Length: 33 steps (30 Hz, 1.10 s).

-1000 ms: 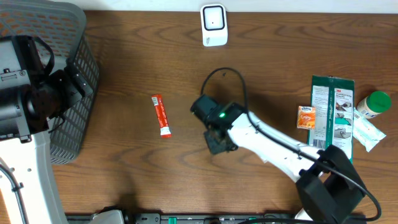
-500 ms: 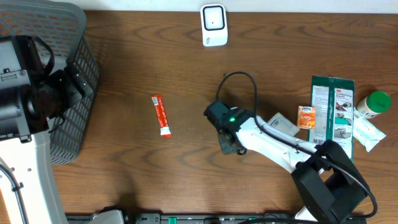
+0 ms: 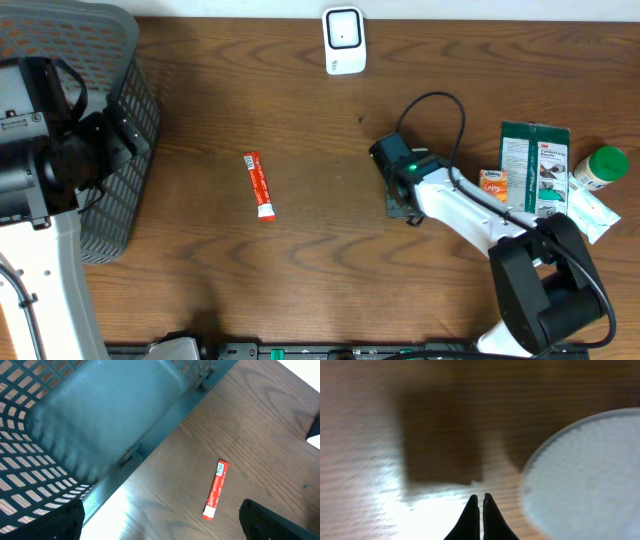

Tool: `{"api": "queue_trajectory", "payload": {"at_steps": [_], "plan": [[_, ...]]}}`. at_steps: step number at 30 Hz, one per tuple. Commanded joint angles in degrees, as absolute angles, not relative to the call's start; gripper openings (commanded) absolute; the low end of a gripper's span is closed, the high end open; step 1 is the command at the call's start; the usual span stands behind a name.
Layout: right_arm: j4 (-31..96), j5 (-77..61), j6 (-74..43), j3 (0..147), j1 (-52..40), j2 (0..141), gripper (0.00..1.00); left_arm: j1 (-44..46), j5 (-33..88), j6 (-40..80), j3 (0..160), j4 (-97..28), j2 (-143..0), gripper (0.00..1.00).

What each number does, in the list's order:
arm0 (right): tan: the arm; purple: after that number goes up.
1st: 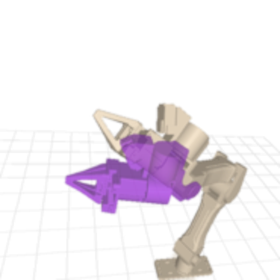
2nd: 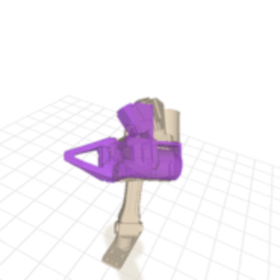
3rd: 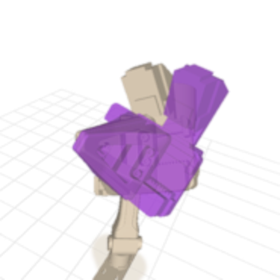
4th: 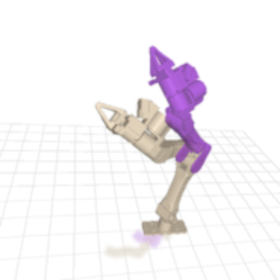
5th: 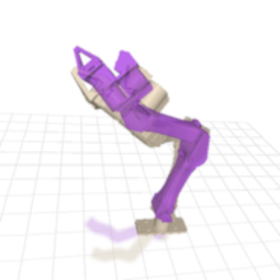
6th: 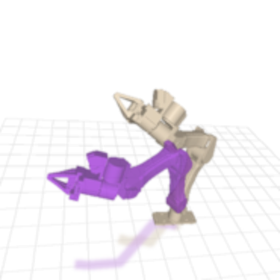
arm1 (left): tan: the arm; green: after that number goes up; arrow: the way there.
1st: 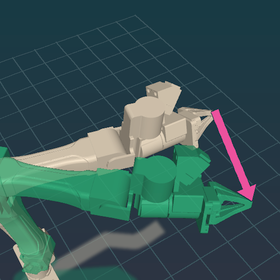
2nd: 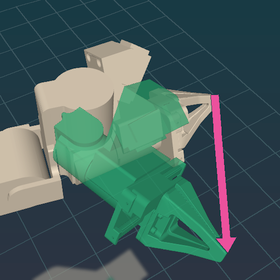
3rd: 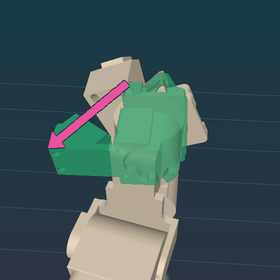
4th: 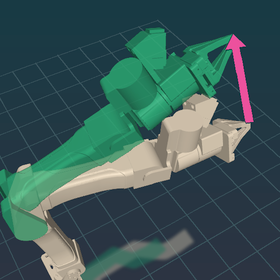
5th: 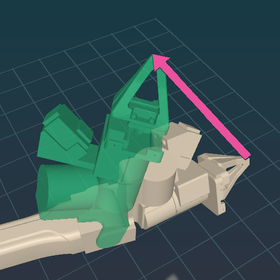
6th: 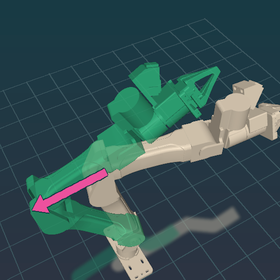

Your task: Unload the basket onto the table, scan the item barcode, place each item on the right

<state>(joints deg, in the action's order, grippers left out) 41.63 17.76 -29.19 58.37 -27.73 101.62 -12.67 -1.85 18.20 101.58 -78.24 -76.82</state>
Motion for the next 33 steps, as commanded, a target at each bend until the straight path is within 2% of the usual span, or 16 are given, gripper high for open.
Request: {"api": "queue_trajectory", "payload": {"at_steps": [1,8,18,28,33], "plan": [[41.2,18.9,-30.1,58.2,-26.2,102.0,0.01,-12.9,-2.0,17.9,101.5,-78.4,-76.8,0.98],[39.6,13.5,-24.6,58.5,-26.2,102.0,0.01,-12.9,-2.0,17.9,101.5,-78.4,-76.8,0.98],[46.5,13.2,-24.6,60.2,-25.5,102.0,0.01,-12.9,-2.0,17.9,101.5,-78.4,-76.8,0.98],[46.0,13.4,-22.9,60.2,-25.3,102.0,0.01,-12.9,-2.0,17.9,101.5,-78.4,-76.8,0.98],[44.6,8.0,-18.1,60.7,-25.4,102.0,0.01,-12.9,-2.0,17.9,101.5,-78.4,-76.8,0.98]]}}
